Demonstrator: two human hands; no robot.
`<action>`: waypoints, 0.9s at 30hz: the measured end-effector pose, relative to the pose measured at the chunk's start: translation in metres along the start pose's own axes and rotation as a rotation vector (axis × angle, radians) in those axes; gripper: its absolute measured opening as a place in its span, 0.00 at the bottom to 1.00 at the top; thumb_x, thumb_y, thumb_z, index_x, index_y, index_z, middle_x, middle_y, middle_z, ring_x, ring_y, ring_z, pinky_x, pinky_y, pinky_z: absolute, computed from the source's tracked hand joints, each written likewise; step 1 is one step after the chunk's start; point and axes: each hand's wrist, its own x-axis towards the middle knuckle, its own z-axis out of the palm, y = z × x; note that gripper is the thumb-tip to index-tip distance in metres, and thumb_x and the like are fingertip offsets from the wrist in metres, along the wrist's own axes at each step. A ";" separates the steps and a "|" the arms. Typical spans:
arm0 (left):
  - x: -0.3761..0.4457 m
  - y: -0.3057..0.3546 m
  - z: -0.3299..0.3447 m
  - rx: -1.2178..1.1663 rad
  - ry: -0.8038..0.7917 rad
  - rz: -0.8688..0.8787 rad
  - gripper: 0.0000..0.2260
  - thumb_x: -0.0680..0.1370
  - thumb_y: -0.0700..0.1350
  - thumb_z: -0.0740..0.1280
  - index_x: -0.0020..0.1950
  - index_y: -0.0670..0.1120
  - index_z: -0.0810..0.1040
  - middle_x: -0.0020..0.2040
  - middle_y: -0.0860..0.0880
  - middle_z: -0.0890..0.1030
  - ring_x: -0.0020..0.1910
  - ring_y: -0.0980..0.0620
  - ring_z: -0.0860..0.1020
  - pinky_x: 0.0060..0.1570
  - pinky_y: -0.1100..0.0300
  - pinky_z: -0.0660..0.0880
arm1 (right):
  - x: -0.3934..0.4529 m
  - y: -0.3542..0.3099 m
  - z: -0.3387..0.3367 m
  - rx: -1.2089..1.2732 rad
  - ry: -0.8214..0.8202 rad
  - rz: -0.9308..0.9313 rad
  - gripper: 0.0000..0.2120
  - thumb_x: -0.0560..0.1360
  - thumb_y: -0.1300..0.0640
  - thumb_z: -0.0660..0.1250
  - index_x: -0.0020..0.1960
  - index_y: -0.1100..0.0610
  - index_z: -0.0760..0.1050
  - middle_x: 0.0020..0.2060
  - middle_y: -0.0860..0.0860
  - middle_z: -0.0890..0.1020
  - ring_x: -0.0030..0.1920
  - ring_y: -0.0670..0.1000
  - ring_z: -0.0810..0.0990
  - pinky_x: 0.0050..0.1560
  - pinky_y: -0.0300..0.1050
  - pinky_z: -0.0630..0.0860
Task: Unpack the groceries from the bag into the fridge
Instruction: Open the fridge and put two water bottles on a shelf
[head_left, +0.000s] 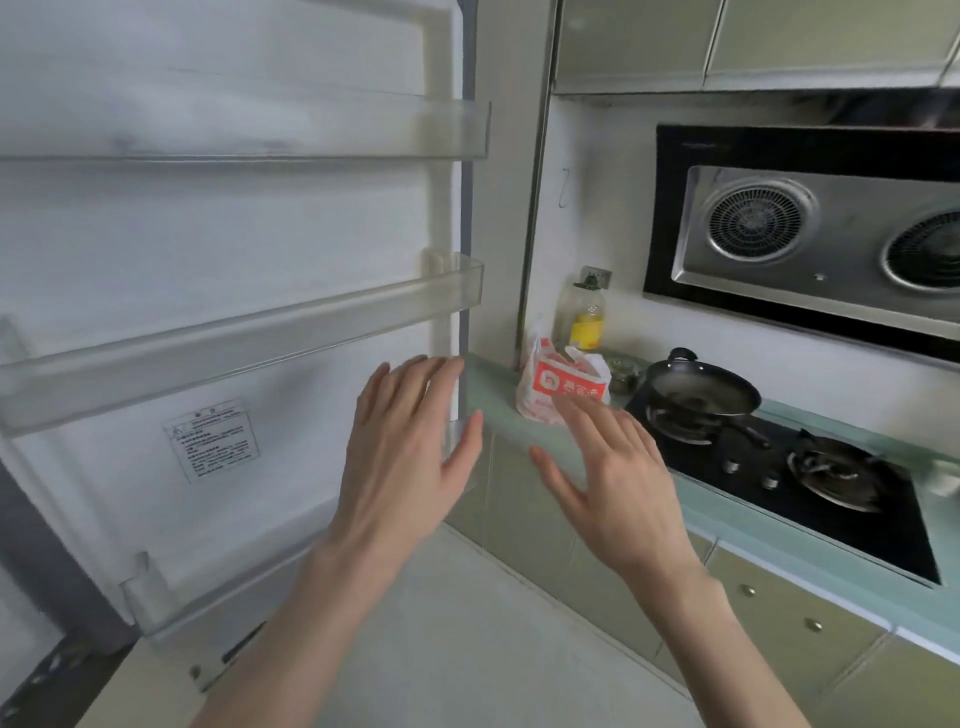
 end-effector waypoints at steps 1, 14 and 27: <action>-0.003 0.004 0.005 -0.037 -0.017 0.012 0.21 0.82 0.54 0.61 0.71 0.44 0.74 0.65 0.47 0.78 0.66 0.44 0.75 0.71 0.46 0.68 | -0.008 0.007 -0.006 -0.022 0.001 0.010 0.27 0.82 0.38 0.58 0.72 0.54 0.74 0.67 0.50 0.79 0.67 0.54 0.76 0.71 0.50 0.70; -0.004 0.058 0.101 -0.064 -0.331 0.098 0.23 0.81 0.58 0.58 0.70 0.47 0.74 0.64 0.51 0.78 0.62 0.47 0.77 0.65 0.53 0.70 | -0.043 0.106 -0.022 -0.236 -0.080 0.156 0.30 0.79 0.34 0.60 0.71 0.53 0.75 0.65 0.49 0.81 0.68 0.55 0.78 0.72 0.54 0.71; 0.071 0.117 0.220 -0.022 -0.391 0.134 0.22 0.80 0.56 0.58 0.71 0.48 0.73 0.62 0.52 0.79 0.60 0.48 0.78 0.61 0.53 0.73 | 0.020 0.237 0.015 -0.169 -0.075 0.196 0.28 0.79 0.33 0.59 0.66 0.52 0.78 0.59 0.47 0.84 0.59 0.52 0.82 0.69 0.50 0.70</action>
